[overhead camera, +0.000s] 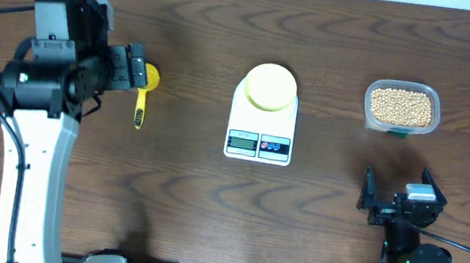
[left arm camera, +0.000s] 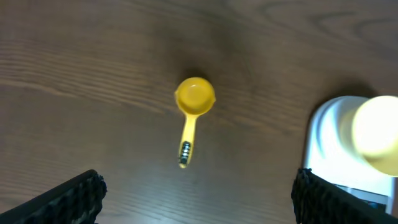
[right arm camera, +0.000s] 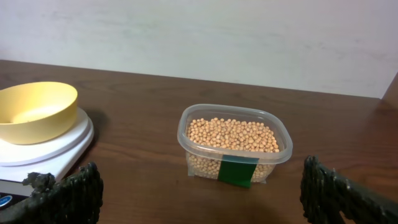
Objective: Scoop item into bowl and weigh 50g on scale
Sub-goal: 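Move the left gripper forward over the yellow scoop handle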
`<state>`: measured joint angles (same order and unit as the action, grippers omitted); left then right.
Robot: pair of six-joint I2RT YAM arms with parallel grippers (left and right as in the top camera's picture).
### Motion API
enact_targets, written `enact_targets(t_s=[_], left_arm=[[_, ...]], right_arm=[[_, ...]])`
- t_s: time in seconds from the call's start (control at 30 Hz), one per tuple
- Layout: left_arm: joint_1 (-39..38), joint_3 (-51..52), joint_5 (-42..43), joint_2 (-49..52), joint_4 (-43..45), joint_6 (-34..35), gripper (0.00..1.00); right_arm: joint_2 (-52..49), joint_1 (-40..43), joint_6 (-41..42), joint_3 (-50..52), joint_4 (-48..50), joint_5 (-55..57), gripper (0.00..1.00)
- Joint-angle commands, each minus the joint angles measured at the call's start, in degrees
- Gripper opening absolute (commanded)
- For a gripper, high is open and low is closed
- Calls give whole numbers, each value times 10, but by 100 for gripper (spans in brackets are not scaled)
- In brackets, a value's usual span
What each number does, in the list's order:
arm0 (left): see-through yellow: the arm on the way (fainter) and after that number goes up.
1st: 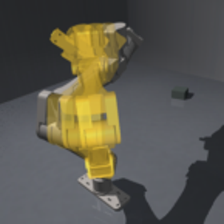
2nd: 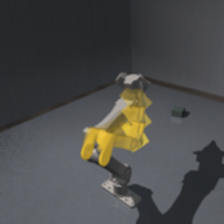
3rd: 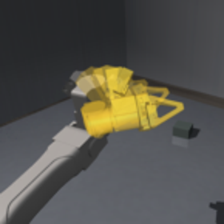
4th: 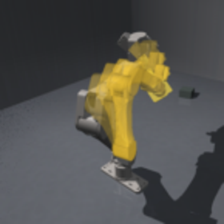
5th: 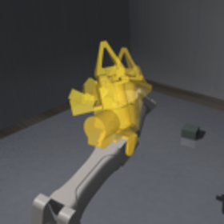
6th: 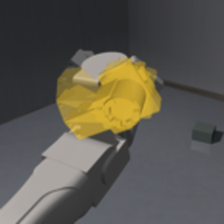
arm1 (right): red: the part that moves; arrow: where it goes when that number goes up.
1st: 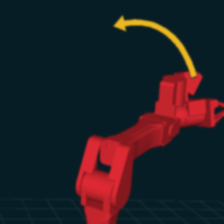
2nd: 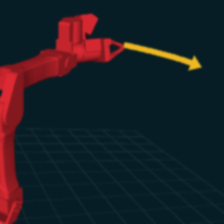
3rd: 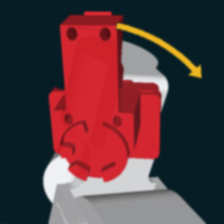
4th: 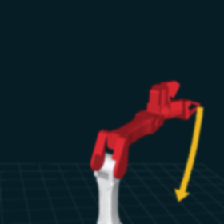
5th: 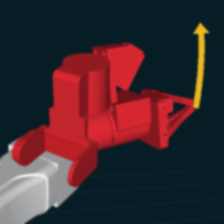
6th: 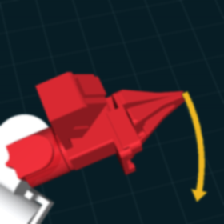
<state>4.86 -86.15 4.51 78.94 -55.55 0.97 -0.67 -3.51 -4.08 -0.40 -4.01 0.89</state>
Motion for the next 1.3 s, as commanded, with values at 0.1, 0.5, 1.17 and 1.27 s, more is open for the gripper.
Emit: enact_targets(t_s=[0.1, 0.5, 1.17, 1.27], left_arm=[[27, -12, 9, 54, 19, -73, 98], [77, -12, 108, 159, 110, -93, 97], [77, -12, 92, 291, 148, -95, 68], [77, -12, 89, 312, 148, -96, 63]], right_arm=[[4, -2, -7, 1, -1, -2, 99], [4, -2, -7, 1, -1, -2, 99], [4, -2, -7, 1, -1, -2, 99], [4, -2, -7, 1, -1, -2, 99]])
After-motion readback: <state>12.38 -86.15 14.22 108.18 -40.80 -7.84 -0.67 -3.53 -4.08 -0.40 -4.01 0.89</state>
